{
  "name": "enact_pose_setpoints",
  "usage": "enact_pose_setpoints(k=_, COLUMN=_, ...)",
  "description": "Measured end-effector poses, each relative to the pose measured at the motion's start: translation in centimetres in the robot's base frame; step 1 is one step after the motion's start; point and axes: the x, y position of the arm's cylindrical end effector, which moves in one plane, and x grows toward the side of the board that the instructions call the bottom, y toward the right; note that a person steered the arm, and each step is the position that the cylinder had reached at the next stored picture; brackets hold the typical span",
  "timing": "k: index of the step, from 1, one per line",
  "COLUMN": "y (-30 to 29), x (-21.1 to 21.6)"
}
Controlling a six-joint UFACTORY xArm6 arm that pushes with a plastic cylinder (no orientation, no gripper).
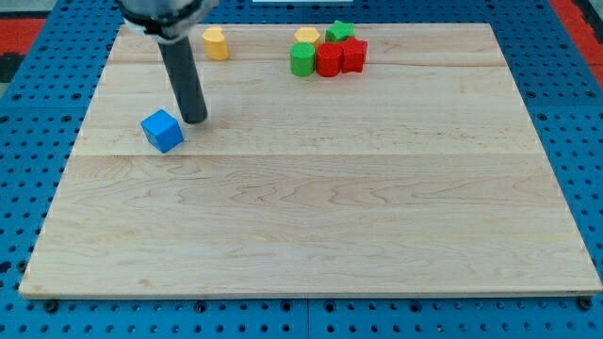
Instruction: Push the triangle to the top right of the cube
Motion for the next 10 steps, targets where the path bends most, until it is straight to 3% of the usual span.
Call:
enact_pose_setpoints(k=2, y=-3.1, x=4.3)
enact_pose_setpoints(k=3, y=-8.6, x=-3.9)
enact_pose_setpoints(k=4, y=-9.7, x=-12.8)
enact_pose_setpoints(k=5, y=-7.0, x=-17.8)
enact_pose_setpoints(k=6, y=-4.7, x=-14.5)
enact_pose_setpoints(k=7, y=-3.9, x=-8.3)
enact_pose_setpoints(k=8, y=-4.6, x=-7.5)
enact_pose_setpoints(k=9, y=-9.2, x=-10.9)
enact_pose_setpoints(k=10, y=-5.8, x=-12.9)
